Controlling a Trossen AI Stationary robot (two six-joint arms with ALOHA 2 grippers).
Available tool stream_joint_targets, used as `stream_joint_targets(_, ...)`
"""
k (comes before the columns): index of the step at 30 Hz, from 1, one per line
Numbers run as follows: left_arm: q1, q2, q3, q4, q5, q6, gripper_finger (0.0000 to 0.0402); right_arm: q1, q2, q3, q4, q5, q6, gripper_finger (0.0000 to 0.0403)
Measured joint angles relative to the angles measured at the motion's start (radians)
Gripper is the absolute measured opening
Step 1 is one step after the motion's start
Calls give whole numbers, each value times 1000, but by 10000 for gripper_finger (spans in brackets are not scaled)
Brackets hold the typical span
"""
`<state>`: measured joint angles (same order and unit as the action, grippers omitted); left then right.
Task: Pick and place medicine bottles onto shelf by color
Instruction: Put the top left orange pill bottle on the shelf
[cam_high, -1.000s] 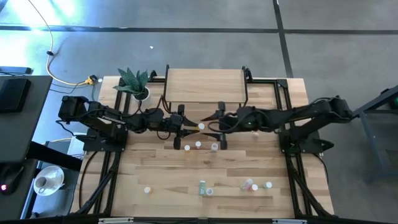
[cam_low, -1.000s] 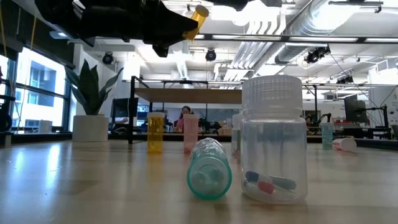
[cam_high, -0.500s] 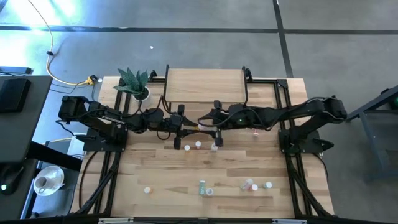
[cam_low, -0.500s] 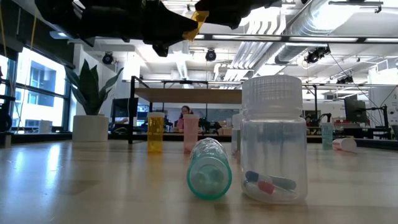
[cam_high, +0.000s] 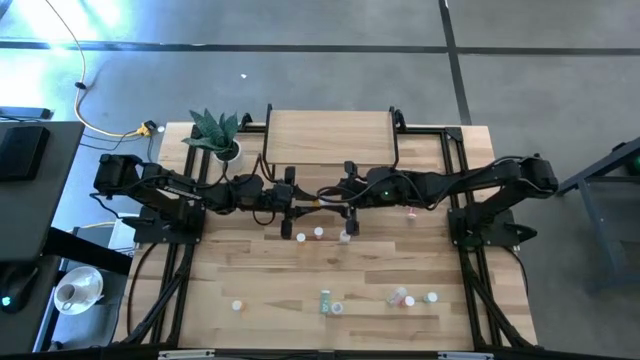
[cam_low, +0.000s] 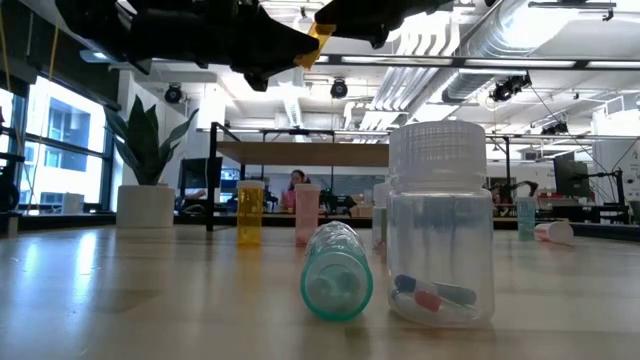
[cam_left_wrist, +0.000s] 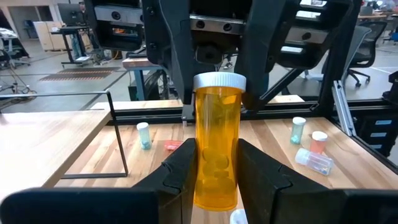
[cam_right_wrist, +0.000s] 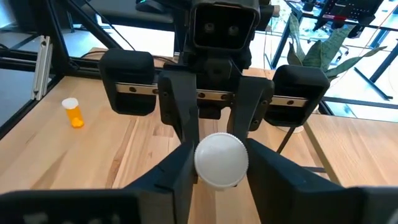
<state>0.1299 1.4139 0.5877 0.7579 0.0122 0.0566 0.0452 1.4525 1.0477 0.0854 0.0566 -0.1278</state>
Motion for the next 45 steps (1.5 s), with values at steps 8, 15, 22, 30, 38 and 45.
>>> stream_joint_targets(8,0,0,0,-5,-2,-1,86,0,0,0,-18,2,-2,106)
stream_joint_targets(15,0,0,0,-11,-26,-19,103,0,-1,0,-29,3,0,105)
stream_joint_targets(22,0,0,0,-37,-54,-30,185,1,-1,-1,-37,18,0,104)
stream_joint_targets(30,0,0,0,-59,-87,-45,227,1,-2,50,-149,109,-3,104)
stream_joint_targets(38,1,0,0,-58,-131,-53,225,-2,-3,262,-477,284,-3,104)
stream_joint_targets(45,0,0,0,-58,-129,-53,225,-48,-3,423,-644,371,-11,104)
